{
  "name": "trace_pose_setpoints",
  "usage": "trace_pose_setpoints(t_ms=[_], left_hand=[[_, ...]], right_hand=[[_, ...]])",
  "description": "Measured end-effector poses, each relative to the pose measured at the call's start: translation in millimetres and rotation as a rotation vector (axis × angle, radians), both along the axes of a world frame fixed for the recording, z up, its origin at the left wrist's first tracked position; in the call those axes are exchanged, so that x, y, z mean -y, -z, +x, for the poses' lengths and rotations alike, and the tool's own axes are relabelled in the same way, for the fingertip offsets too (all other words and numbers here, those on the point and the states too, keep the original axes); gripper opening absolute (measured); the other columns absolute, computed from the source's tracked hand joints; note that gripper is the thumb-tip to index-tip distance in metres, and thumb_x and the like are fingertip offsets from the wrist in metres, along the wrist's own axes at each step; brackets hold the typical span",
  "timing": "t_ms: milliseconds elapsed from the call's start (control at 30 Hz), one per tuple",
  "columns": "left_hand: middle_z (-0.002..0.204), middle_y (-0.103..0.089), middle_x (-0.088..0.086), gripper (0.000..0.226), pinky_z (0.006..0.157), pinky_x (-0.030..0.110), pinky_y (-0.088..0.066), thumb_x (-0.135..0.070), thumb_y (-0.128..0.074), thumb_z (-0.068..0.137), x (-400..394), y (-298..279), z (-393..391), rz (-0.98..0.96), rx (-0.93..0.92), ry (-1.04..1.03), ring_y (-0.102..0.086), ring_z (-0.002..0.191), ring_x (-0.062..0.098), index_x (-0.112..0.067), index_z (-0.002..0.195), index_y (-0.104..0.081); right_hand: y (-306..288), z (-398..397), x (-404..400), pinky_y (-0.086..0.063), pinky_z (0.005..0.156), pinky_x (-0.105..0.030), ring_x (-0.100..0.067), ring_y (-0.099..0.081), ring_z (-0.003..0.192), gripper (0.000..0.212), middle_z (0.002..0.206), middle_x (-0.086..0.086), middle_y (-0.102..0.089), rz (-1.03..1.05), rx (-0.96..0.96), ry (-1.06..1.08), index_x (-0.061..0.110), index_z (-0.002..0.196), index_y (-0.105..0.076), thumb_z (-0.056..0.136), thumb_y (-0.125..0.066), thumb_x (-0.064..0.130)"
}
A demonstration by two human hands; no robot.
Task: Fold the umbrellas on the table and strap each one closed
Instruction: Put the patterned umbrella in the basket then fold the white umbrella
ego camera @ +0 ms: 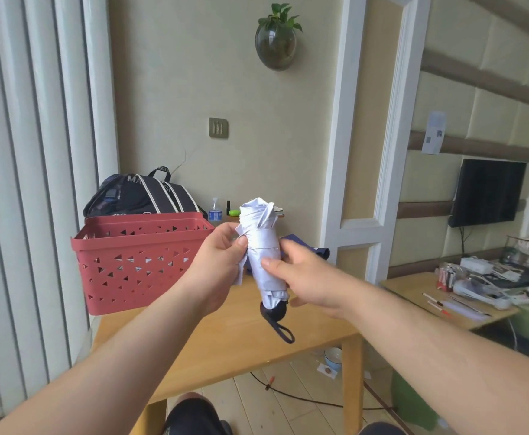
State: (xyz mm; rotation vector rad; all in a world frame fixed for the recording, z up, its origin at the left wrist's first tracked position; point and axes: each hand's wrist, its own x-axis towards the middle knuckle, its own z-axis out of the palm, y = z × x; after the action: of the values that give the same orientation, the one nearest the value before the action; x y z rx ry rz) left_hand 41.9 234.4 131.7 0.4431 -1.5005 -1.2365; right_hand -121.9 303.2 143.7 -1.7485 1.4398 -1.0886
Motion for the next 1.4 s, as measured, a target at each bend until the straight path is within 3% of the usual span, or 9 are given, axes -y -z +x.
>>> trace_pose_setpoints(t_ms=[100,267,367,467,567,733,833,900,1400], left_hand=[[0.059,-0.051,-0.001,0.019,0.037,0.02,-0.032,-0.008,-0.049,0.109,5.8,2.6,-4.2,0.021,0.057,-0.157,-0.04,0.037,0.009,-0.002,0.128,-0.049],[0.068,-0.056,-0.004,0.026,0.046,0.026,-0.033,-0.02,-0.06,0.105,9.6,7.6,-9.3,0.025,0.078,-0.243,-0.044,0.049,0.011,-0.01,0.127,-0.048],[0.061,-0.057,-0.002,0.022,0.04,0.021,-0.032,-0.016,-0.066,0.102,6.3,5.0,-8.3,0.043,0.072,-0.21,-0.041,0.04,0.011,-0.007,0.112,-0.048],[0.058,-0.057,0.002,0.025,0.039,0.02,-0.029,-0.012,-0.071,0.098,3.4,4.3,-1.0,0.022,0.098,-0.153,-0.039,0.036,0.009,-0.01,0.096,-0.046],[0.063,-0.055,0.009,0.023,0.041,0.02,-0.03,-0.012,-0.075,0.094,0.9,6.0,7.8,-0.015,0.142,-0.05,-0.04,0.042,0.011,-0.008,0.093,-0.051],[0.066,-0.061,-0.002,0.014,0.043,0.013,-0.032,-0.018,-0.073,0.094,-6.1,2.4,8.4,-0.034,0.148,-0.026,-0.042,0.047,0.004,-0.006,0.097,-0.068],[0.081,-0.073,-0.001,0.029,0.068,0.021,-0.049,-0.028,-0.075,0.09,-10.1,-0.4,6.6,-0.019,0.134,0.012,-0.06,0.07,0.009,-0.009,0.112,-0.075],[0.093,-0.075,0.006,0.032,0.081,0.03,-0.052,-0.029,-0.075,0.09,-12.2,-2.3,5.1,0.006,0.118,0.056,-0.063,0.083,0.016,-0.01,0.116,-0.075],[0.077,-0.073,0.003,0.007,0.068,0.025,-0.056,-0.009,-0.074,0.094,-25.6,-5.5,-28.6,0.125,-0.091,0.024,-0.067,0.069,0.016,-0.008,0.1,-0.07]], right_hand=[[12.9,4.5,6.2,-0.057,0.084,-0.05,-0.034,-0.07,0.096,0.032,0.106,-0.009,-0.073,-0.173,0.067,0.158,0.048,0.134,-0.042,0.104,-0.05,0.041],[10.6,8.8,8.8,-0.052,0.097,-0.045,-0.022,-0.062,0.112,0.053,0.129,0.006,-0.067,-0.33,-0.168,0.275,0.06,0.147,-0.031,0.093,-0.032,0.059],[5.9,2.8,5.5,-0.055,0.09,-0.045,-0.021,-0.063,0.108,0.073,0.123,0.011,-0.067,-0.349,-0.402,0.322,0.058,0.149,-0.024,0.081,-0.049,0.072],[-2.0,-8.7,5.5,-0.058,0.075,-0.036,-0.019,-0.067,0.091,0.073,0.111,0.01,-0.068,-0.281,-0.462,0.269,0.055,0.144,-0.032,0.082,-0.069,0.043],[-4.6,-20.6,5.4,-0.051,0.054,-0.033,-0.021,-0.058,0.059,0.069,0.099,0.002,-0.067,-0.125,-0.278,0.139,0.055,0.138,-0.045,0.082,-0.066,0.018],[-1.6,-29.0,5.5,-0.048,0.053,-0.039,-0.026,-0.048,0.053,0.051,0.081,-0.012,-0.056,0.006,0.155,-0.045,0.03,0.123,-0.061,0.082,-0.067,0.0],[-5.4,-37.2,4.4,-0.049,0.054,-0.037,-0.025,-0.051,0.053,0.053,0.088,-0.015,-0.059,0.077,0.373,-0.122,0.02,0.126,-0.059,0.076,-0.07,0.007],[-3.6,-42.8,3.3,-0.051,0.055,-0.038,-0.027,-0.053,0.055,0.054,0.085,-0.013,-0.06,0.144,0.433,-0.166,0.016,0.128,-0.056,0.075,-0.067,0.01],[9.5,-40.5,6.7,-0.047,0.05,-0.027,-0.016,-0.054,0.057,0.048,0.075,-0.006,-0.057,0.326,0.718,-0.278,0.008,0.101,-0.058,0.059,-0.078,0.021]])
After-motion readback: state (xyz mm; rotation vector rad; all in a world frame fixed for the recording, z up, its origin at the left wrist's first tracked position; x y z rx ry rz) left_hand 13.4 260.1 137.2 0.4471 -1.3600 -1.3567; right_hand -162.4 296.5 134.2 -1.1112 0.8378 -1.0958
